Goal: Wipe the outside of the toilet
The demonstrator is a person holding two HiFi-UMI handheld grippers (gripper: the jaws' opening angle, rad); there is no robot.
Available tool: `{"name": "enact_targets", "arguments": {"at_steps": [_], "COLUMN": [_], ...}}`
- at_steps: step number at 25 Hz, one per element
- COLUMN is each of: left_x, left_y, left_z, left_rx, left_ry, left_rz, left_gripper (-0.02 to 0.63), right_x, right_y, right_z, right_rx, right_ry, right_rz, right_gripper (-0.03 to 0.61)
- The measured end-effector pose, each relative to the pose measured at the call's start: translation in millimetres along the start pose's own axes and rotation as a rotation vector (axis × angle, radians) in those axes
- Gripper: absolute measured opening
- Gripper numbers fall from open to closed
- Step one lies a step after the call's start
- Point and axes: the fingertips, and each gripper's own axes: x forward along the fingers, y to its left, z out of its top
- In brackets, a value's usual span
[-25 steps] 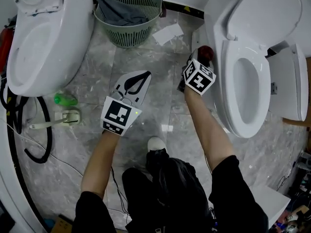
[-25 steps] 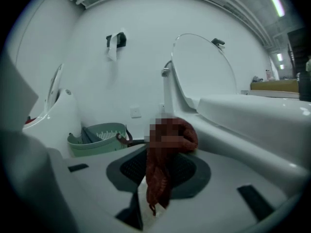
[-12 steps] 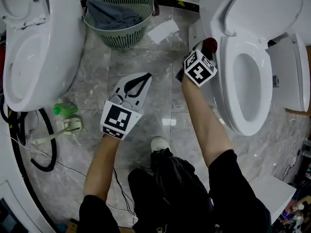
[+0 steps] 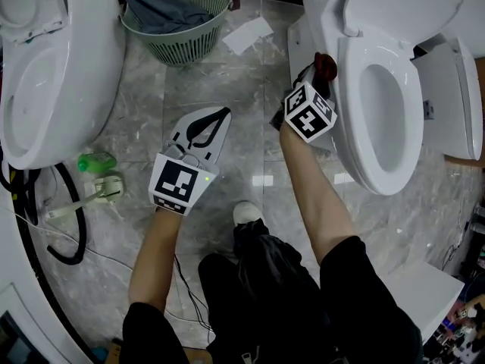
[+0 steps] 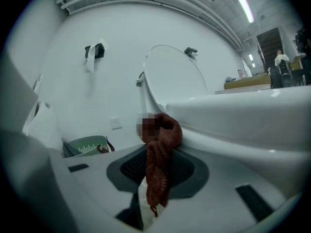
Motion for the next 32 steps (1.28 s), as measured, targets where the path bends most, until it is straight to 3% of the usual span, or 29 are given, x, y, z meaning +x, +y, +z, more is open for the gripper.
{"name": "enact_targets", "arguments": {"at_steps": [8,32], "left_x": [-1.8,1.5], "left_y": [-25.5,-133.9], "left_z": [-7.3,-7.7], "left_rx": [0.005,0.043], "left_ry": [0.001,-0.042], "left_rz": [-0.017,-0.077], "left_gripper": [0.002,0.002], "right_x": [-55.0,-190.5], "right_y": [-25.0,-129.7], "right_z": [-14.2,-40.4], "right_rx": [0.010,-0.041], "right_ry": [-0.039,-0.002], "right_rz": [0.060,0.225], "right_gripper": [0.097,0.097]}}
